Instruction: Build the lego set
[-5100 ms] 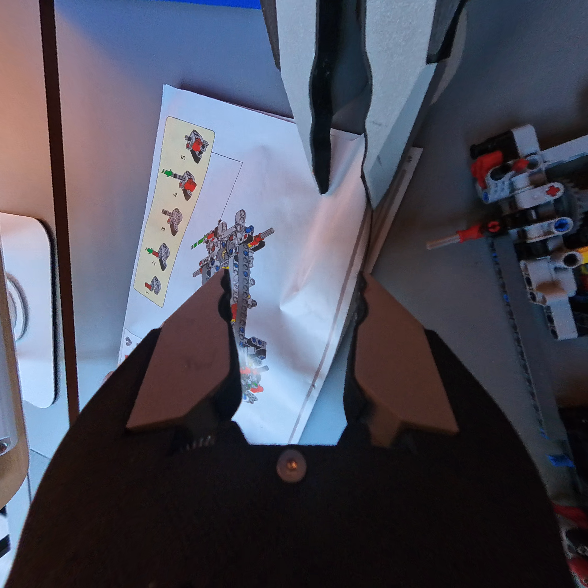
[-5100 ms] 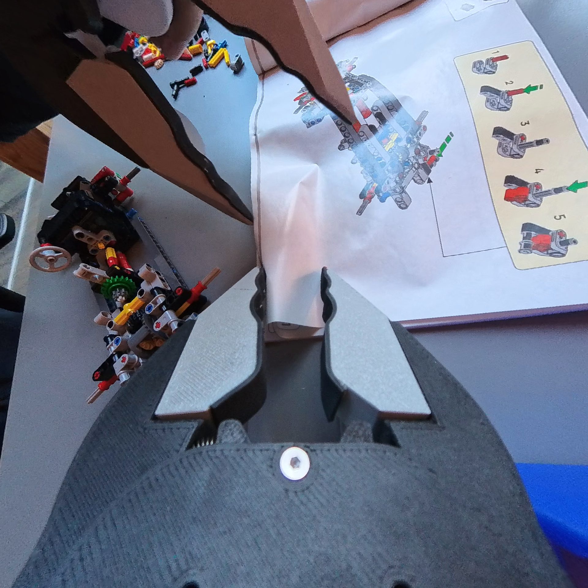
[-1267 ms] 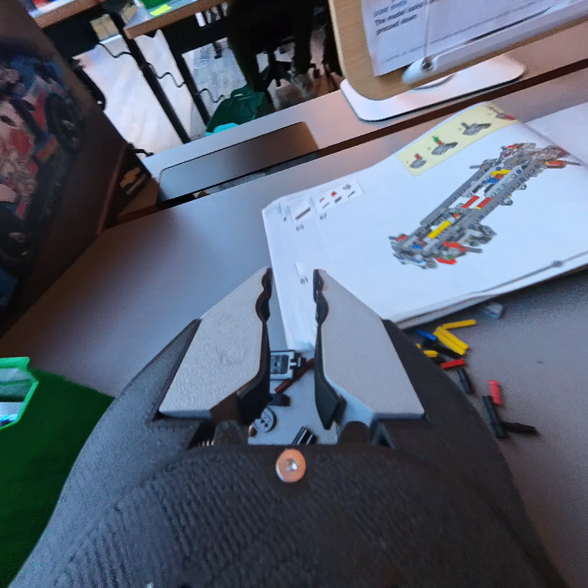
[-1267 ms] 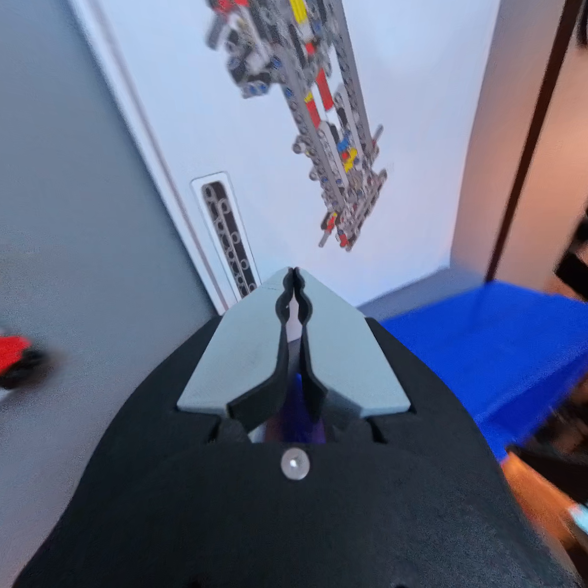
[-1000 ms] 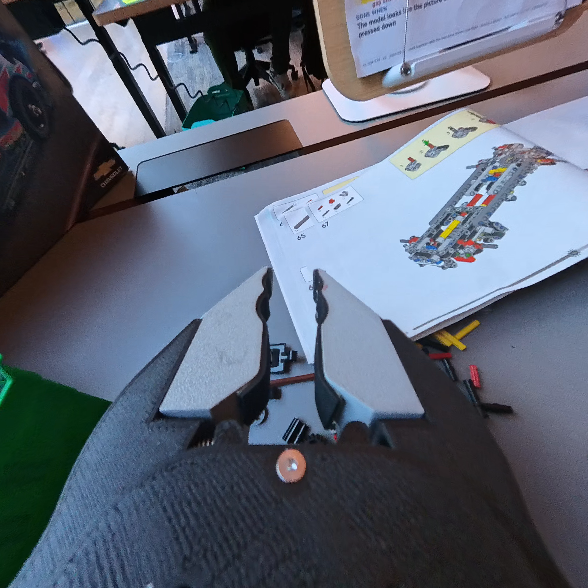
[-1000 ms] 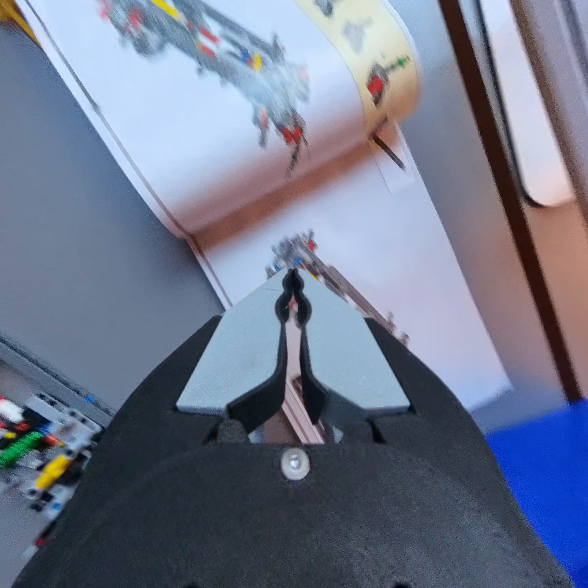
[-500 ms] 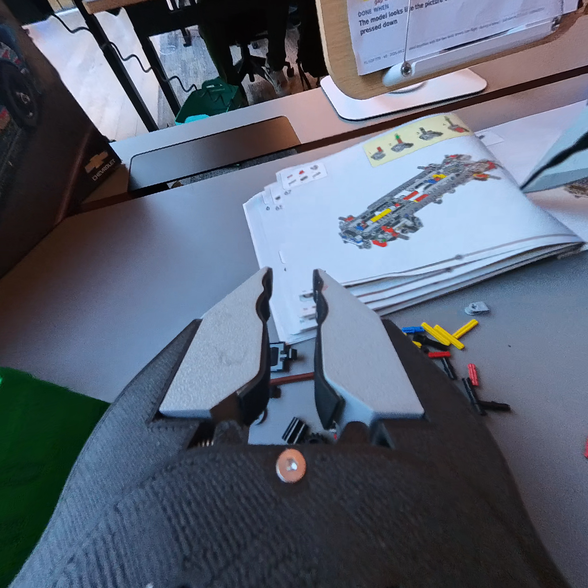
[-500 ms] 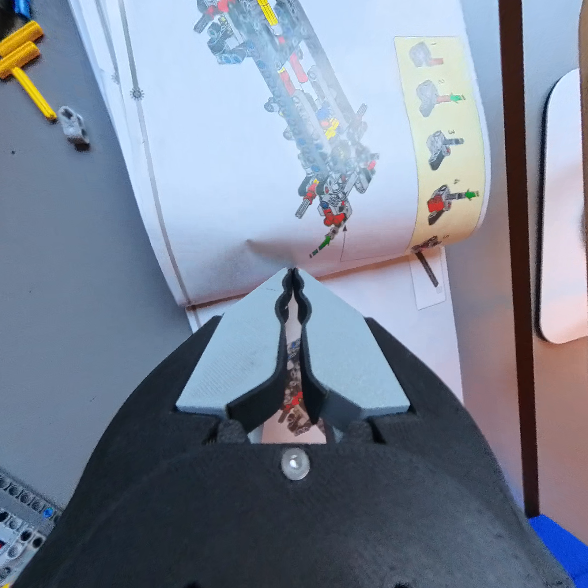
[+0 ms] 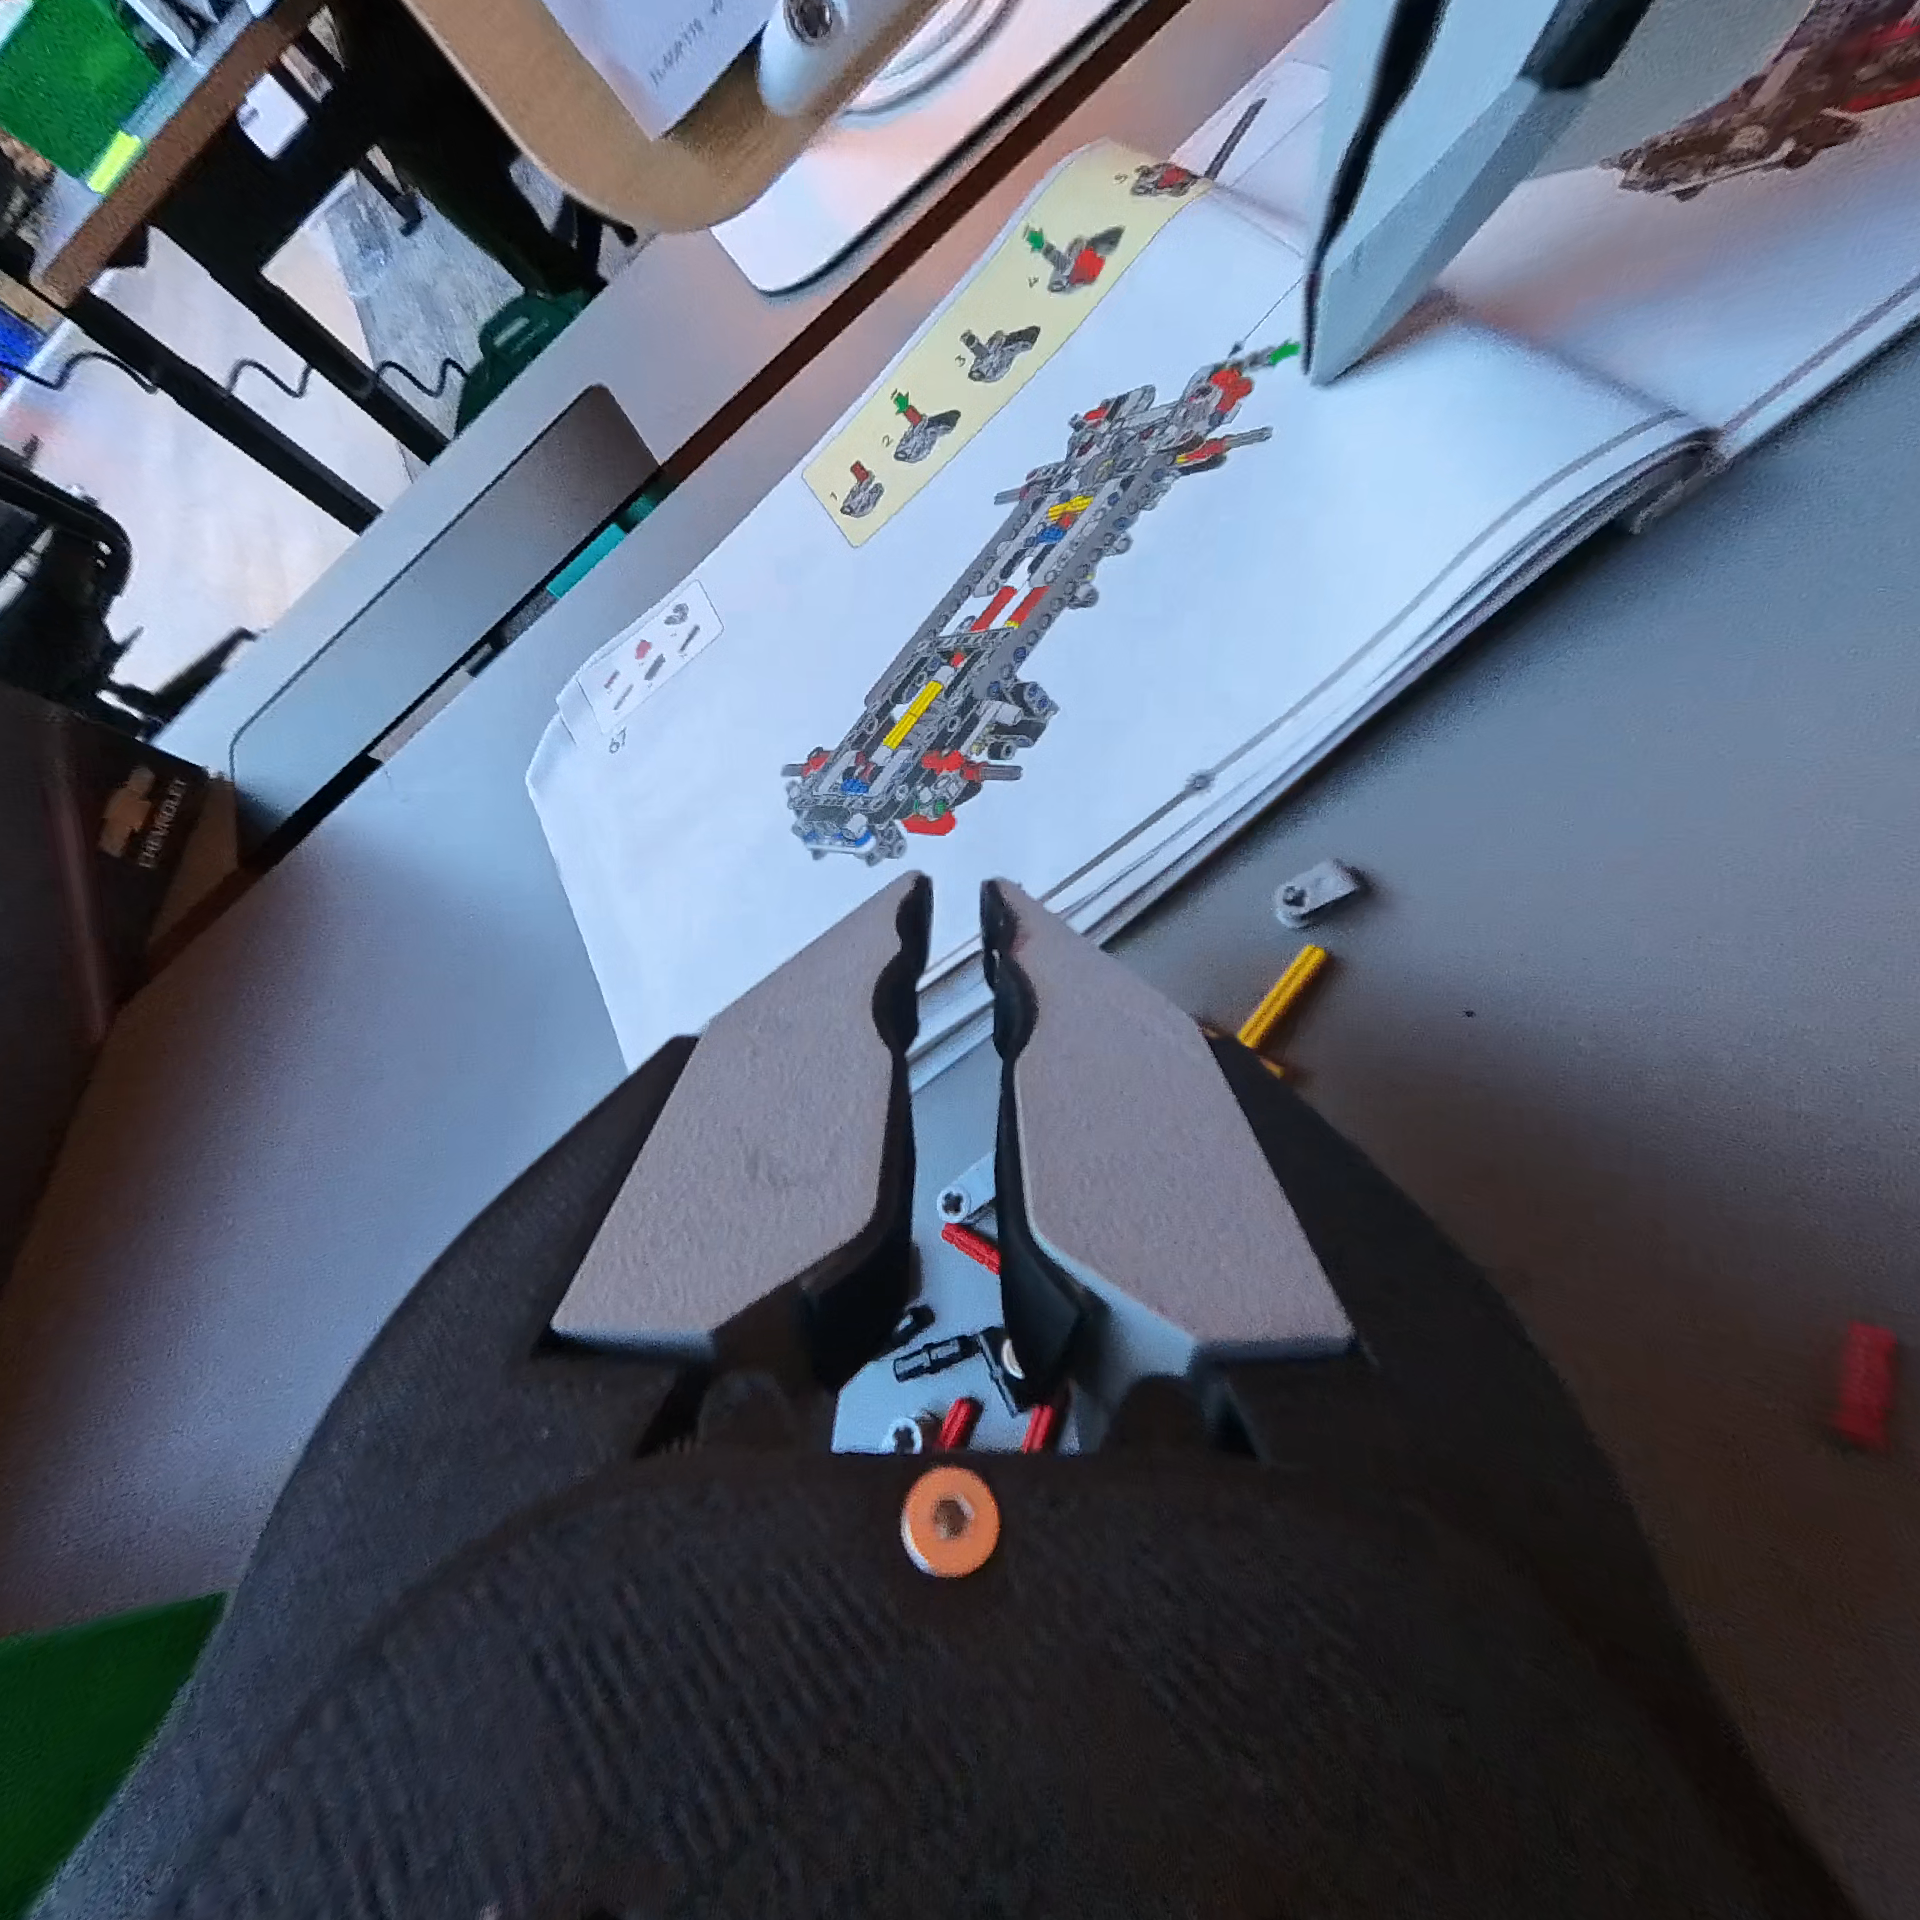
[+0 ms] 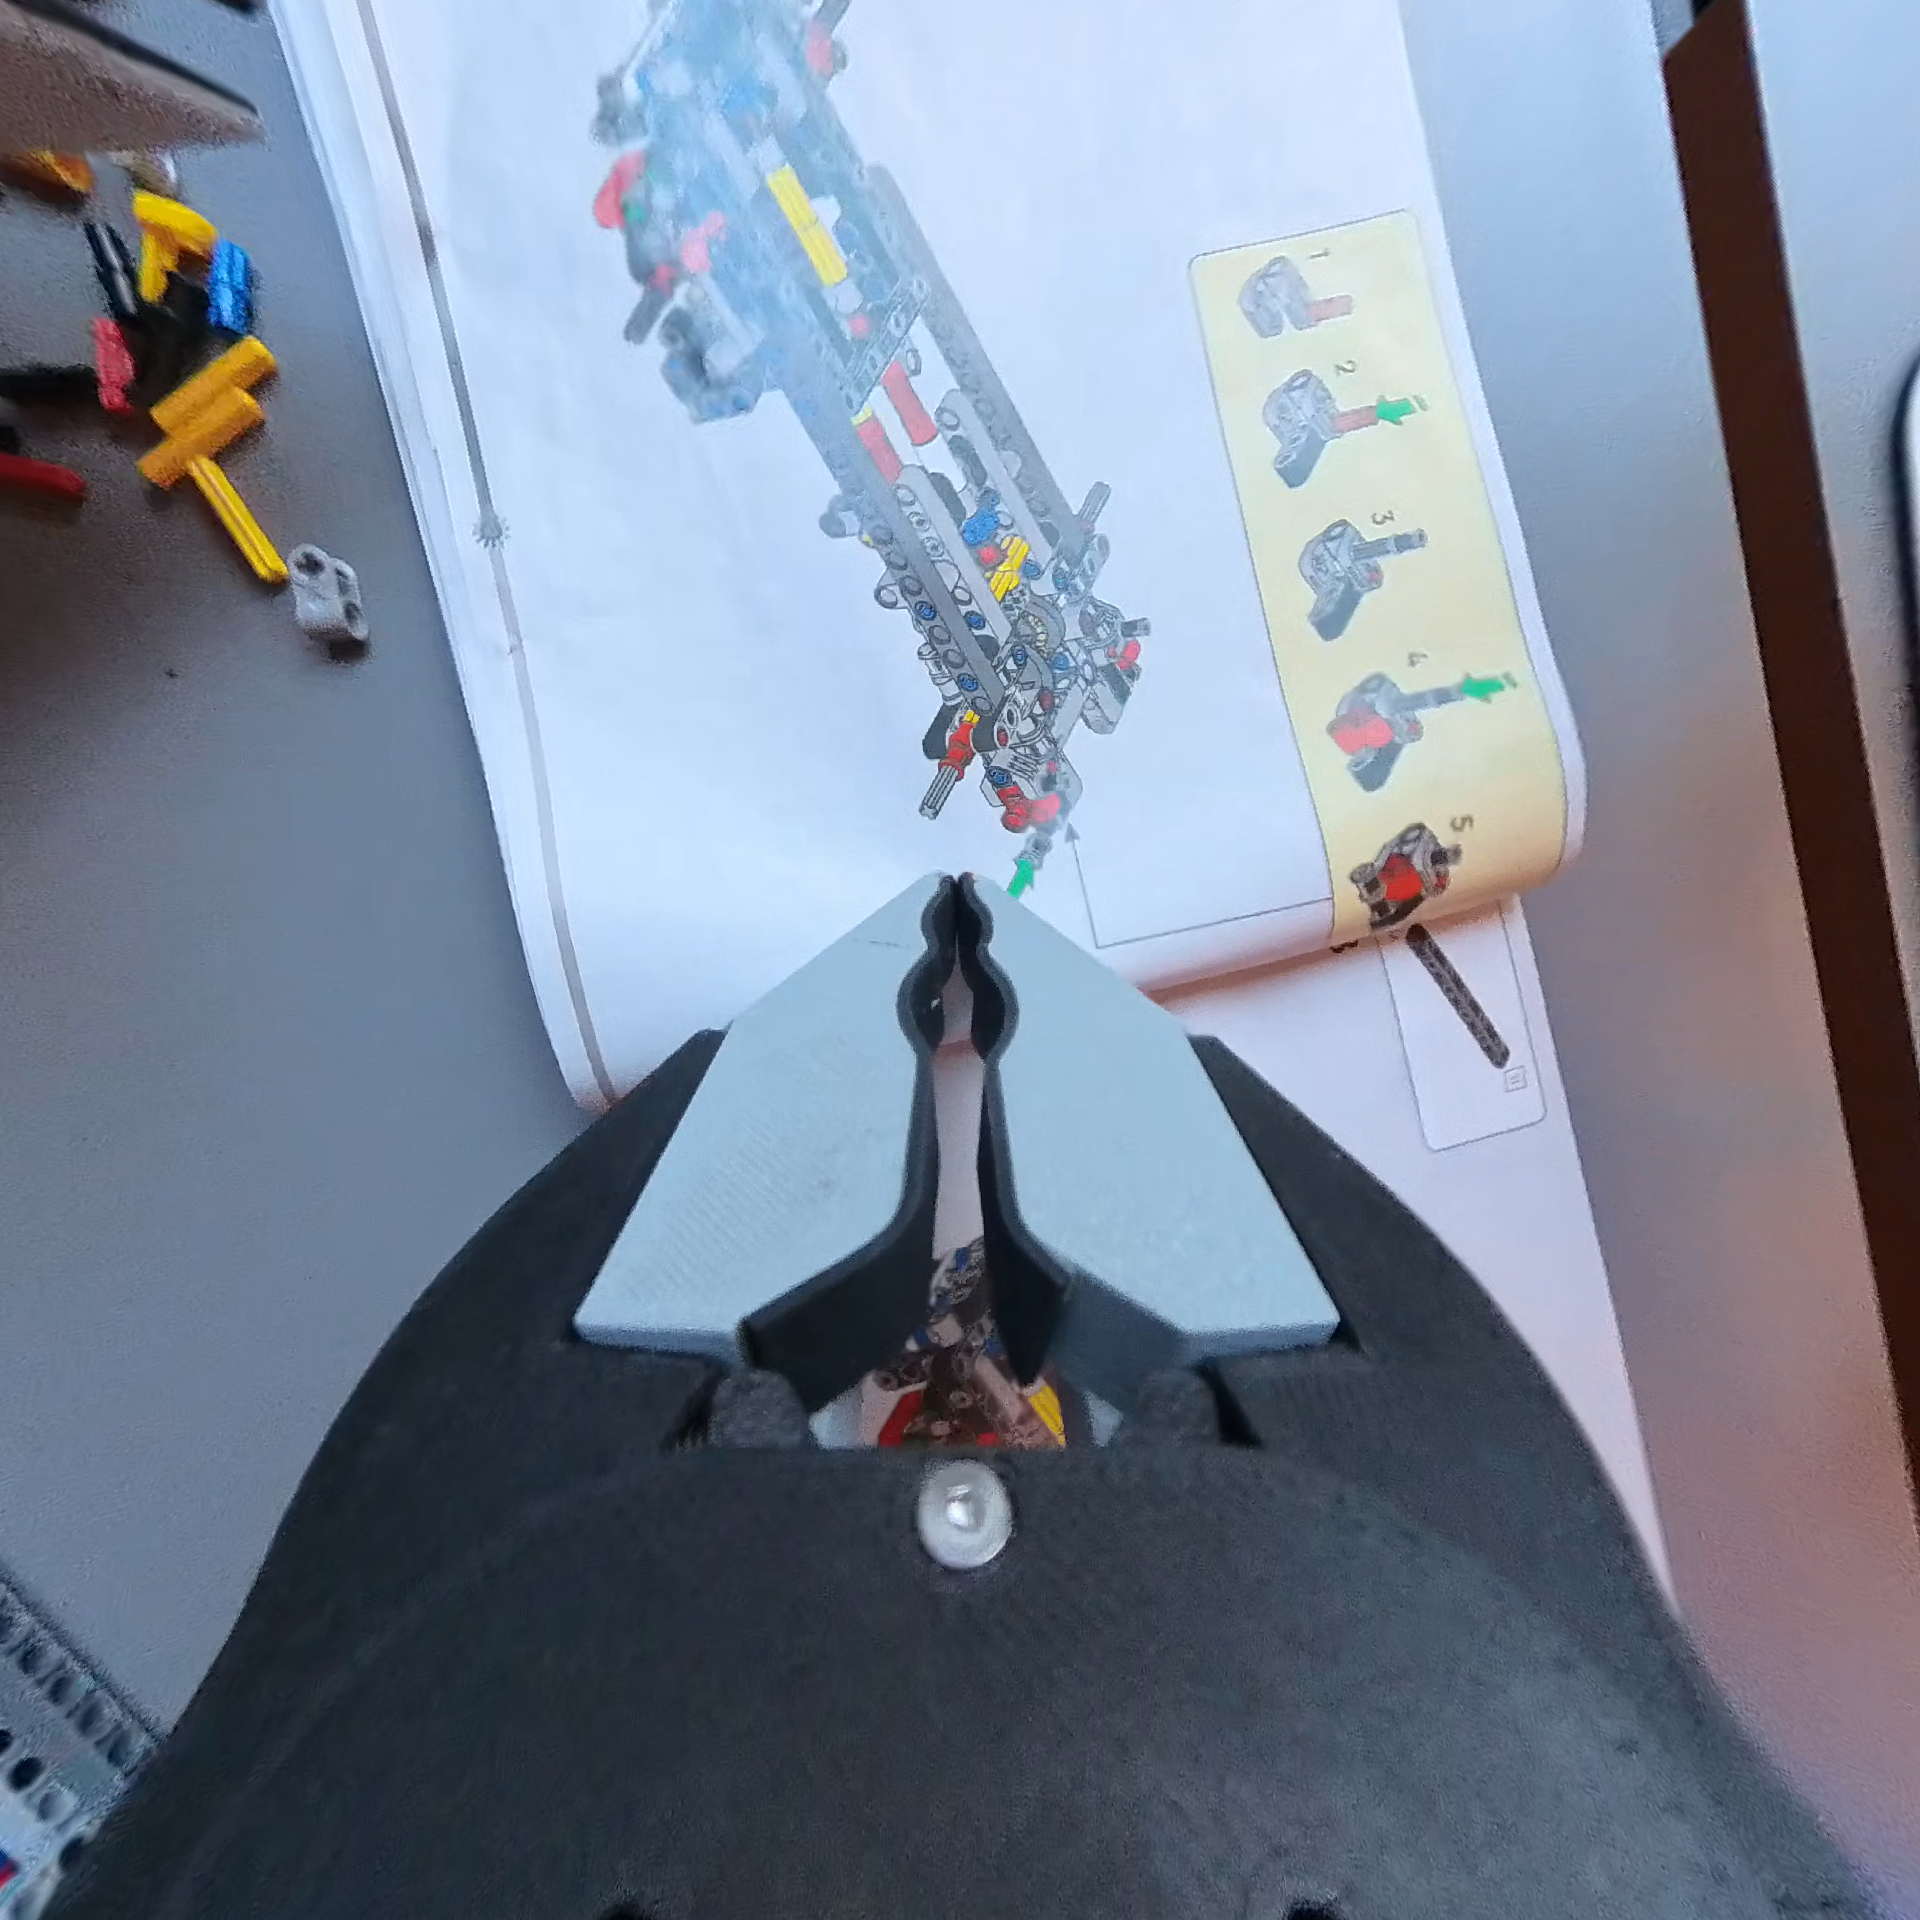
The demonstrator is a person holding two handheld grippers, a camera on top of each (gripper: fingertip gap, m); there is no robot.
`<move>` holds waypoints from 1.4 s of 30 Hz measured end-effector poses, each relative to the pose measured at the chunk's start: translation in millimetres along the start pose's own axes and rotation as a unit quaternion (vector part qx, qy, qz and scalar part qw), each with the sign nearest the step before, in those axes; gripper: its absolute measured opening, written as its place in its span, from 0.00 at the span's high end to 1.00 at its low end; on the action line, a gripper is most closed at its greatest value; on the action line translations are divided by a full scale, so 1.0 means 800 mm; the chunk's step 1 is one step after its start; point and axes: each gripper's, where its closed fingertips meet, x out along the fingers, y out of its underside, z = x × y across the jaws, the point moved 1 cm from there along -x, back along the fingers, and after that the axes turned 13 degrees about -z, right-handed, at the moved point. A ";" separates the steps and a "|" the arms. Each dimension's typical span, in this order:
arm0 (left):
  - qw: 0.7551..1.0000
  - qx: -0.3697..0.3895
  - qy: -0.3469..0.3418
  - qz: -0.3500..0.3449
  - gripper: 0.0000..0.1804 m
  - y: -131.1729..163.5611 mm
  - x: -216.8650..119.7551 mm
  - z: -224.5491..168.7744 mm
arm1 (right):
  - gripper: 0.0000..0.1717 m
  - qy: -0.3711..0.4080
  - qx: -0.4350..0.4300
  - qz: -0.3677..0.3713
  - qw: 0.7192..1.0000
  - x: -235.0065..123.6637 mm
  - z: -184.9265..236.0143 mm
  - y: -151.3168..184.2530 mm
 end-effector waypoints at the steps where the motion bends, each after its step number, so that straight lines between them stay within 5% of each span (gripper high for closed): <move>1: 1.000 -0.012 0.002 -0.001 0.96 0.002 0.000 0.002 | 1.00 -0.003 0.012 -0.006 1.000 -0.002 0.001 0.000; 7: 0.998 -0.054 -0.023 -0.004 0.95 0.011 -0.008 0.029 | 1.00 -0.021 0.068 -0.053 0.996 -0.027 0.006 0.000; 8: 0.998 -0.061 -0.026 -0.006 0.95 0.012 -0.009 0.033 | 0.93 -0.023 0.078 -0.060 0.995 -0.037 0.007 0.000; 15: 0.995 -0.085 -0.038 -0.021 0.94 0.009 -0.017 0.044 | 0.82 -0.023 0.129 -0.223 0.966 -0.163 0.044 0.016; 21: 0.993 -0.103 -0.038 -0.047 0.93 -0.005 -0.022 0.044 | 0.81 0.122 0.088 -0.359 0.921 -0.250 0.046 0.082; 25: 0.989 -0.125 -0.029 -0.068 0.93 -0.015 -0.026 0.039 | 0.77 0.227 0.011 -0.462 0.857 -0.288 0.033 0.085; 35: 0.982 -0.147 -0.015 -0.115 0.94 -0.026 -0.033 0.025 | 0.74 0.240 -0.002 -0.363 0.901 -0.237 0.014 0.115; 42: 0.968 -0.187 0.026 -0.167 0.83 -0.052 -0.030 0.001 | 0.80 0.218 -0.002 -0.357 0.909 -0.234 0.018 0.120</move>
